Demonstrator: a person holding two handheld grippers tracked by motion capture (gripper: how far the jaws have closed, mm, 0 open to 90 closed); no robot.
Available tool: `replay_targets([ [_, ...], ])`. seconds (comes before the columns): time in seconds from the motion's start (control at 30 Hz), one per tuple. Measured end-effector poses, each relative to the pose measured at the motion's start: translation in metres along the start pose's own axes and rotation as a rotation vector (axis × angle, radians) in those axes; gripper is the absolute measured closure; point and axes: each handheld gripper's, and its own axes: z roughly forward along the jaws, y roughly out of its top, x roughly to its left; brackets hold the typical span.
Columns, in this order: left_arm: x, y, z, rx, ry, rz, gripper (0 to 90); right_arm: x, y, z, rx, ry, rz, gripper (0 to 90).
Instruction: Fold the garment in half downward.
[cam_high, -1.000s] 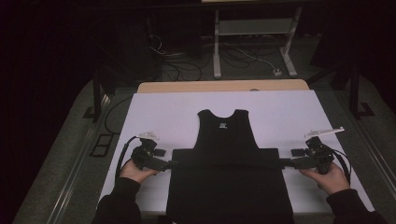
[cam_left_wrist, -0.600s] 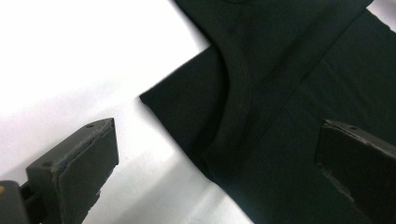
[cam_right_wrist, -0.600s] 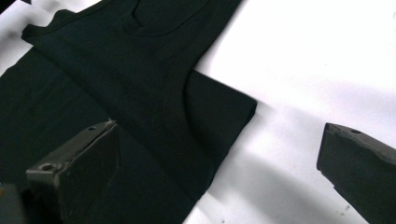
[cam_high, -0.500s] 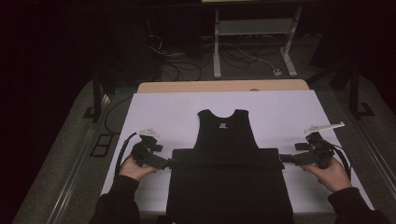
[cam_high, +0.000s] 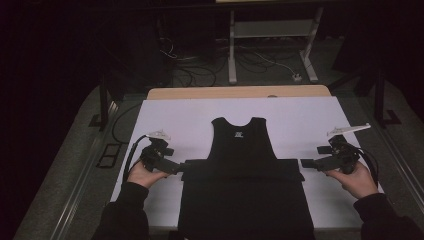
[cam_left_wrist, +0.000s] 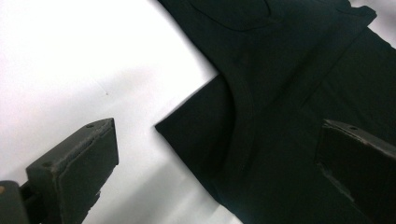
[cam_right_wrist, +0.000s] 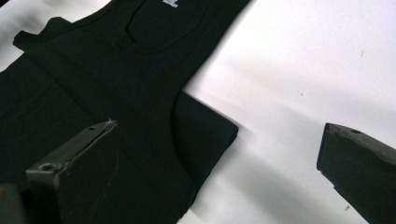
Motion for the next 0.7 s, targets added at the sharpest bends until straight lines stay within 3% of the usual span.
replay_targets([
  [0.27, 0.001, 0.010, 0.002, 0.023, 0.011, 0.030, 0.0, -0.001, 0.013, -0.001, -0.013, 0.001, -0.010, 0.0],
  [0.7, 0.008, 0.029, -0.001, 0.016, 0.025, 0.038, 0.0, -0.005, 0.028, -0.001, -0.025, -0.004, -0.027, 0.0],
])
